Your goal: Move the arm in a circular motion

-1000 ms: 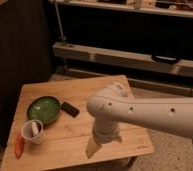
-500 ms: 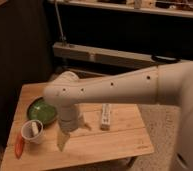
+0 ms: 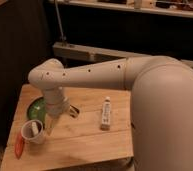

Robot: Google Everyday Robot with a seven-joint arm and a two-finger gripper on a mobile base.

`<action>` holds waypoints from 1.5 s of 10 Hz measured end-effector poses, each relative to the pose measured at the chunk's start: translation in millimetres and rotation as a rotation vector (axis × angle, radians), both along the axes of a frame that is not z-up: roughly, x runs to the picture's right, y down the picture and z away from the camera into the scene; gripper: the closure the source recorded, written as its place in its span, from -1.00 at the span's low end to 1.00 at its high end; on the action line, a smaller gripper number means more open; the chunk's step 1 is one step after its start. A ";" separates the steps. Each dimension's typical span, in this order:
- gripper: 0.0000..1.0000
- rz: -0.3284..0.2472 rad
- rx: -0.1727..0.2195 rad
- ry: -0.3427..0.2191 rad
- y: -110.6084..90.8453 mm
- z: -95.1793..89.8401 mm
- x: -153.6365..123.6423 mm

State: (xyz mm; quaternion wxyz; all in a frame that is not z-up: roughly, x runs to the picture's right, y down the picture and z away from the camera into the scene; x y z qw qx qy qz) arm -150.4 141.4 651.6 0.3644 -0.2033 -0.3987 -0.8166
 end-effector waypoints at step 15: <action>-0.60 0.091 -0.074 -0.112 -77.3 31.4 27.2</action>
